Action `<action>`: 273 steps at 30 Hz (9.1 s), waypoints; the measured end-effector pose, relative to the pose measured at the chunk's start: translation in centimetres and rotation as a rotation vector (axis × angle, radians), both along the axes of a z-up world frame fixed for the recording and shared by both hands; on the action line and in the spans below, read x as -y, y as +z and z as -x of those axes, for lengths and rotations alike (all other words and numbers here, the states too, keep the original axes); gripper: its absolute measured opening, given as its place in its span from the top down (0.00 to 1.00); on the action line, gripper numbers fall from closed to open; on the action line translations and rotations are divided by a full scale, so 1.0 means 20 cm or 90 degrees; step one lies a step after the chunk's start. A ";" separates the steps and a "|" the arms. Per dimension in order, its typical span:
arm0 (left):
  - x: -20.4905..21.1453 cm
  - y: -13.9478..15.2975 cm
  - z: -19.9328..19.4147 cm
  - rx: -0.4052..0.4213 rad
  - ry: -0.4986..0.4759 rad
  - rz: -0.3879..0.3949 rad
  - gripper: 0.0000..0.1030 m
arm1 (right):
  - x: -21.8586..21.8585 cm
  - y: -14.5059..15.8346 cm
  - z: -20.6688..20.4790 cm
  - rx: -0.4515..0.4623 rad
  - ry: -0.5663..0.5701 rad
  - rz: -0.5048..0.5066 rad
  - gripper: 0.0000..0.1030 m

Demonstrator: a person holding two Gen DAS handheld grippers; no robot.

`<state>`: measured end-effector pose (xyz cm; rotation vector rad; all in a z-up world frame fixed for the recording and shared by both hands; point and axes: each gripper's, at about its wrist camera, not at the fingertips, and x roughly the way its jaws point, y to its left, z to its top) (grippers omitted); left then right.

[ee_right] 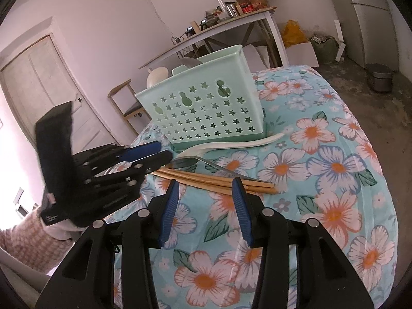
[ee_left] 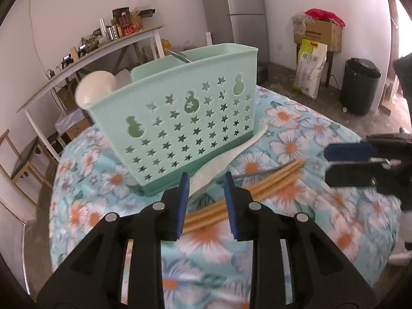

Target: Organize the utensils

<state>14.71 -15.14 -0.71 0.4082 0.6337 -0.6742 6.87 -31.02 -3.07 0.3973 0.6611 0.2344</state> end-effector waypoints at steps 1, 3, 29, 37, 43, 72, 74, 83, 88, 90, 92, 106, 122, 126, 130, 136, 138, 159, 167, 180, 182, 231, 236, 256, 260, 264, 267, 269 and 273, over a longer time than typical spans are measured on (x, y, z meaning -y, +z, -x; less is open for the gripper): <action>0.01 0.00 -0.01 -0.005 -0.001 0.006 0.75 | 0.01 -0.01 -0.01 -0.003 -0.003 -0.002 0.59; 0.05 -0.01 -0.05 -0.022 0.002 0.019 0.75 | 0.02 -0.02 -0.02 -0.008 -0.005 -0.006 0.59; -0.01 -0.13 -0.22 -0.066 0.075 0.030 0.87 | 0.02 -0.07 -0.07 -0.023 0.003 -0.013 0.59; 0.05 -0.06 -0.02 0.072 -0.006 -0.019 0.97 | 0.01 -0.01 -0.02 -0.006 -0.004 0.002 0.59; 0.06 0.06 0.18 0.135 -0.051 -0.037 0.99 | 0.04 0.03 0.03 0.005 -0.018 0.008 0.59; -0.27 -0.27 0.45 -0.052 0.028 0.008 0.92 | -0.03 0.04 0.12 -0.006 -0.011 0.025 0.59; -0.28 -0.26 0.45 -0.050 0.032 0.019 0.95 | -0.04 0.04 0.12 -0.007 -0.010 0.030 0.59; -0.31 -0.16 0.51 -0.036 0.008 0.051 0.99 | -0.04 0.05 0.13 -0.001 -0.016 0.032 0.59; -0.32 -0.09 0.52 -0.036 0.003 0.077 0.99 | -0.04 0.05 0.15 0.000 -0.020 0.031 0.59; -0.33 -0.07 0.52 -0.040 -0.002 0.087 0.99 | -0.04 0.06 0.15 0.001 -0.022 0.033 0.59; -0.34 -0.06 0.51 -0.051 -0.011 0.098 0.99 | -0.03 0.07 0.16 0.002 -0.024 0.034 0.59; -0.38 -0.17 0.42 -0.164 -0.035 0.103 0.98 | -0.04 0.05 0.16 0.000 -0.020 0.031 0.59; -0.45 -0.29 0.37 -0.206 0.033 0.153 0.87 | -0.07 0.06 0.17 -0.001 -0.016 0.036 0.59; -0.45 -0.30 0.38 -0.195 0.044 0.161 0.87 | -0.08 0.05 0.18 -0.003 -0.012 0.036 0.59; -0.46 -0.31 0.39 -0.190 0.055 0.173 0.85 | -0.10 0.06 0.18 -0.002 -0.009 0.038 0.59; -0.45 -0.31 0.40 -0.180 0.065 0.174 0.85 | -0.10 0.06 0.18 -0.002 -0.006 0.035 0.59; -0.45 -0.30 0.41 -0.178 0.067 0.174 0.87 | -0.11 0.05 0.18 -0.001 -0.006 0.034 0.59; -0.54 0.00 0.47 -0.113 0.063 0.233 0.99 | -0.08 0.05 0.18 0.002 -0.021 0.027 0.59; -0.62 0.06 0.45 -0.103 0.085 0.256 0.99 | -0.08 0.05 0.18 0.001 -0.022 0.025 0.59; -0.74 0.09 0.41 -0.109 0.113 0.288 0.99 | -0.10 0.03 0.15 -0.010 -0.019 0.018 0.59; -0.76 0.08 0.41 -0.112 0.118 0.291 0.99 | -0.11 0.03 0.15 -0.010 -0.017 0.020 0.59; -1.14 0.18 0.37 -0.078 0.234 0.380 0.99 | -0.23 0.00 0.08 -0.032 0.024 0.028 0.53; -1.17 0.17 0.37 -0.076 0.246 0.384 0.99 | -0.23 0.00 0.08 -0.032 0.024 0.029 0.52; -1.24 0.18 0.33 -0.068 0.307 0.392 0.99 | -0.28 0.08 -0.02 0.001 0.050 0.089 0.49; -1.24 0.18 0.32 -0.066 0.307 0.391 0.99 | -0.31 0.10 -0.08 0.006 0.053 0.122 0.49; -1.25 0.17 0.31 -0.067 0.308 0.391 0.99 | -0.33 0.10 -0.13 0.000 0.056 0.133 0.49; -1.25 0.16 0.31 -0.069 0.309 0.392 0.99 | -0.35 0.09 -0.15 -0.004 0.059 0.134 0.49; -1.25 0.17 0.31 -0.068 0.308 0.390 0.99 | -0.36 0.08 -0.16 -0.008 0.061 0.144 0.49; -1.25 0.15 0.29 -0.067 0.310 0.387 0.99 | -0.35 0.07 -0.18 -0.008 0.056 0.159 0.49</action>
